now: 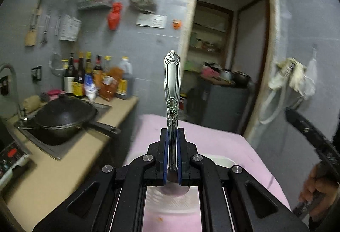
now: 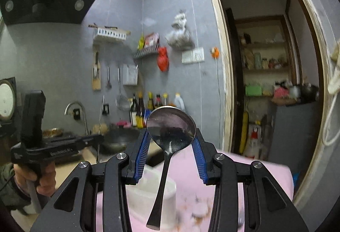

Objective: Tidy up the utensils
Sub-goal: 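Lift both held spoons and carry them over the white caddy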

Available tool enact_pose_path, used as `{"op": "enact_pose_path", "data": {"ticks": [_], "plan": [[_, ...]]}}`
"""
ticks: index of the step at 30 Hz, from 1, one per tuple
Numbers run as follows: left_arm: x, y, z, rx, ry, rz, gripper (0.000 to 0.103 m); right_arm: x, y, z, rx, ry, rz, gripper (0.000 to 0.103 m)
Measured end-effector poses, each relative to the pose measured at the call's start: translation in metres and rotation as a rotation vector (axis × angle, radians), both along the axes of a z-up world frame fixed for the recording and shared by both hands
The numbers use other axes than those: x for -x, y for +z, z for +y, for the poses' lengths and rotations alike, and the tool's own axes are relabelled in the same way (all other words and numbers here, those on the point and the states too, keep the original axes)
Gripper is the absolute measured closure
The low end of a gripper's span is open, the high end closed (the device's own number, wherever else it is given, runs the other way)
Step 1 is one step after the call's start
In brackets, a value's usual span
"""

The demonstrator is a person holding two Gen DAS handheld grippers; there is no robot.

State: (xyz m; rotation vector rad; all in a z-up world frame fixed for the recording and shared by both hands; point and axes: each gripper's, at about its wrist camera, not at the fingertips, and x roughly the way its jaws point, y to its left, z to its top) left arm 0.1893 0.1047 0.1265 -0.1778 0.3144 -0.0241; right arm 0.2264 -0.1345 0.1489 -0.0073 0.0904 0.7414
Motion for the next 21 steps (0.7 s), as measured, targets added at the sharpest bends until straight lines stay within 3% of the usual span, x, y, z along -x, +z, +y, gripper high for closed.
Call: {"op": "enact_pose_path", "data": {"ticks": [4,9,21], "plan": [[-0.025,-0.005,0.02,0.015,0.057,-0.003,0.098,-0.017,0.003,0.022,-0.016,-0.007,-0.033,0.065],[-0.044,-0.021,0.029,0.039,0.074,0.008,0.098,-0.036,-0.016,0.042,-0.012,-0.026,-0.041,0.065],[-0.054,-0.059,0.022,0.035,0.069,-0.008,0.098,-0.065,-0.074,0.049,0.003,-0.028,0.066,0.065]]}}
